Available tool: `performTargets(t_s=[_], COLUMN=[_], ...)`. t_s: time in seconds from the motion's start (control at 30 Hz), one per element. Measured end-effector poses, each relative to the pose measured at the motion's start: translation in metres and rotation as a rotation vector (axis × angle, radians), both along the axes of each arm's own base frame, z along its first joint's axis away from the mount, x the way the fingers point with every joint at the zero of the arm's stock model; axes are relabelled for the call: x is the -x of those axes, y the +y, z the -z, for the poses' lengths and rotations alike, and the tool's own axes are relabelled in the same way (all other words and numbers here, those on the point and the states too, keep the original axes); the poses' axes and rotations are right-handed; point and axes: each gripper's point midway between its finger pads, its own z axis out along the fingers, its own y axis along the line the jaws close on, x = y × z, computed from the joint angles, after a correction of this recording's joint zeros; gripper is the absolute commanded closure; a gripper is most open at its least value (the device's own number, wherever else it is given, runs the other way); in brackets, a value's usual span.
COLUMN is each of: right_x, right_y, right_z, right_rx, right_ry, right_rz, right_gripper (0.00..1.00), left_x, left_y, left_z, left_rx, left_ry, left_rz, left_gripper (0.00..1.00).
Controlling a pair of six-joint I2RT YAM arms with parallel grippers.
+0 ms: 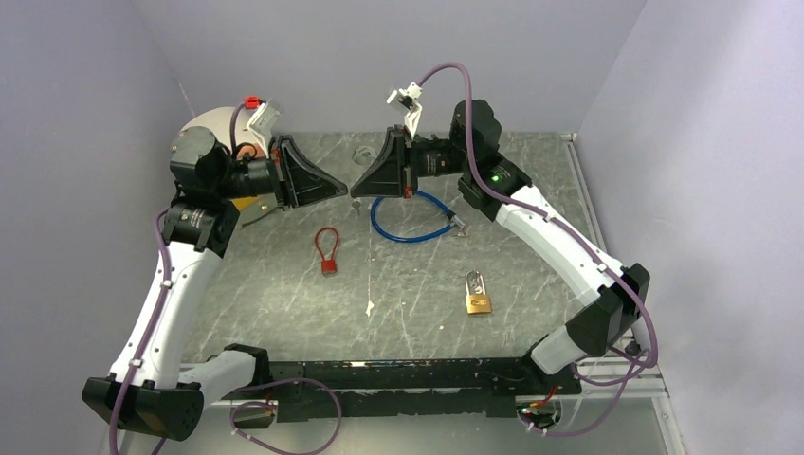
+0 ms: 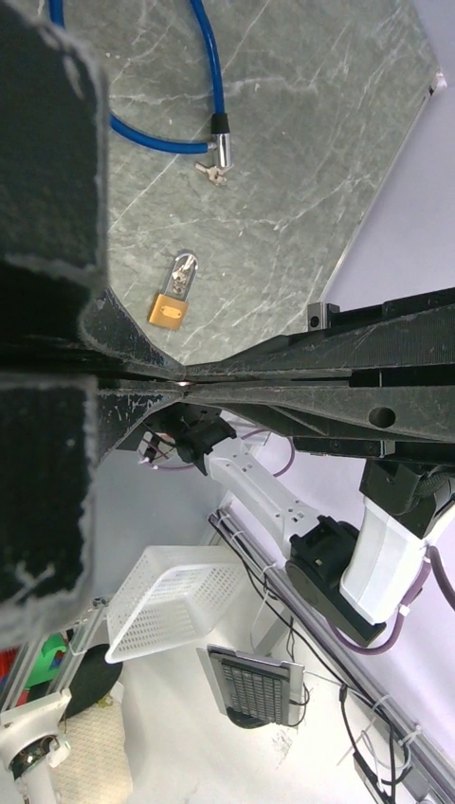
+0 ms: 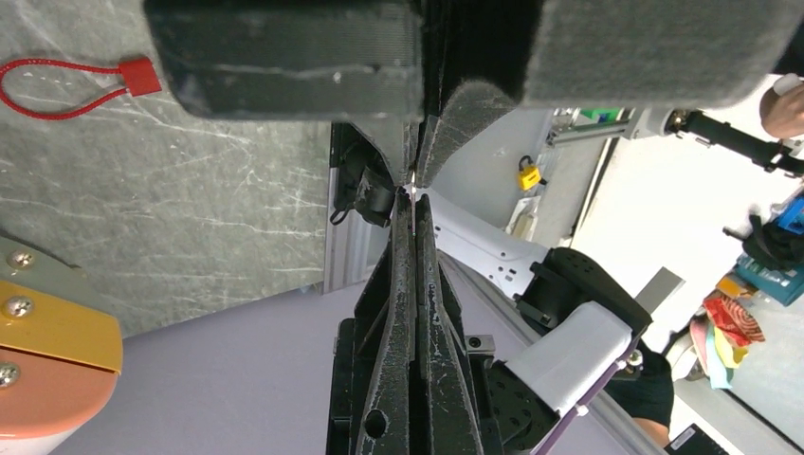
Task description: Unlock with the key
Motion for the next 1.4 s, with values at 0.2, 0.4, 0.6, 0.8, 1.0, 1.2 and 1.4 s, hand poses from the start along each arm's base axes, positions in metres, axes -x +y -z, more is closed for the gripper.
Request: performTargets(t_s=[0.2,0.4,0.6,0.8,1.0,1.2,1.4], right_x=[-0.007,-0.019,-0.032,-0.034,-0.046,-0.057,-0.067], right_y=[0.002,-0.002,-0.018,-0.028,-0.036,-0.047,-0.068], right_z=[0.001,0.019,0.019,0.020,0.052,0.113,0.167], right_rx=[-0.006,-0.011,-0.050,-0.063,0.001,0.137,0.270], right_ry=[-0.001,0.048,0.058,0.058,0.114,0.213,0.295], right_rz=[0.038,0.145,0.292,0.377,0.480,0.585,0.669], right_gripper=[1.00,1.00,1.00,1.00,1.00,1.00,1.00], left_x=[-0.006,-0.022,-0.051,-0.081,-0.098,-0.104,-0.082], left_y=[0.001,0.010,0.045,0.080,0.102,0.102,0.098], left_z=[-0.002,-0.012,-0.004,0.051,0.132,0.250,0.333], left_rx=[0.008,0.037,0.030,-0.119,-0.316,-0.553,-0.757], left_ry=[0.003,0.016,0.093,0.262,0.442,0.681,0.841], left_rz=[-0.042,-0.230,-0.603,-0.870,-1.007,-0.992,-0.992], left_gripper=[0.31,0.14,0.11,0.09,0.06,0.06,0.06])
